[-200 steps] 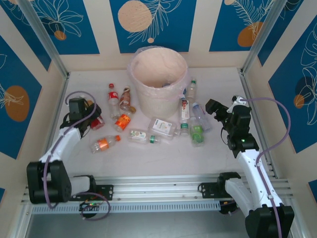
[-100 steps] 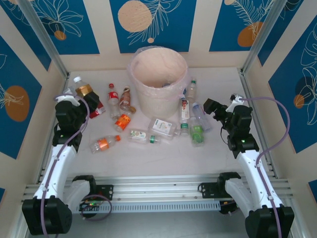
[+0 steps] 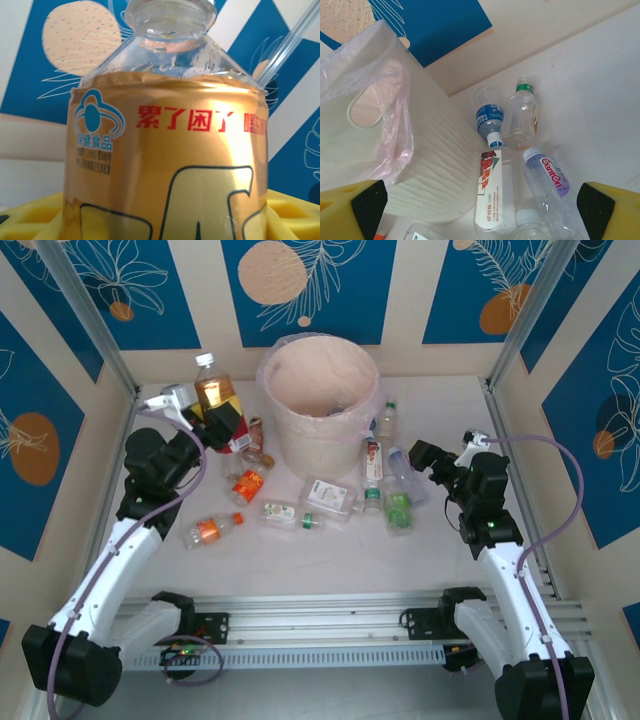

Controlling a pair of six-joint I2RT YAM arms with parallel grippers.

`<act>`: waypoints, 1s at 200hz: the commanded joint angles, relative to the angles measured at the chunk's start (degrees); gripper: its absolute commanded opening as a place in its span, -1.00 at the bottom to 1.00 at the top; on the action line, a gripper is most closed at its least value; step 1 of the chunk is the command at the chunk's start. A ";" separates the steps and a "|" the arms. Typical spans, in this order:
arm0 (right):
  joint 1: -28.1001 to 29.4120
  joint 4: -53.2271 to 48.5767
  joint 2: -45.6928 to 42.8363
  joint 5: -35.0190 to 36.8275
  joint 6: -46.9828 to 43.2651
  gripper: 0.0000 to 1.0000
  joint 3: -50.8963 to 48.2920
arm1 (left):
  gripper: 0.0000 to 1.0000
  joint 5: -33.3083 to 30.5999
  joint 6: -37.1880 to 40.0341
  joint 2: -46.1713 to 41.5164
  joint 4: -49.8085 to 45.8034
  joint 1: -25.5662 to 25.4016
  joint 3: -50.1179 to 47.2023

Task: Put the plastic bottles in the bin

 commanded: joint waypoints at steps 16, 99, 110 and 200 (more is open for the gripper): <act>0.40 -0.27 0.12 0.61 -0.36 0.99 2.26 | -1.00 -1.20 0.40 6.64 2.65 -4.97 9.61; 0.46 -8.78 1.36 3.10 -1.04 0.99 7.30 | -1.00 -3.24 11.90 30.84 -18.07 -12.92 38.72; 0.48 -9.60 1.99 3.16 -0.85 0.99 8.10 | -1.00 -3.23 12.24 33.29 -19.01 -13.18 40.85; 0.49 -15.18 4.67 3.76 0.25 0.99 10.67 | -1.00 -25.74 22.30 51.85 -41.62 -18.27 61.66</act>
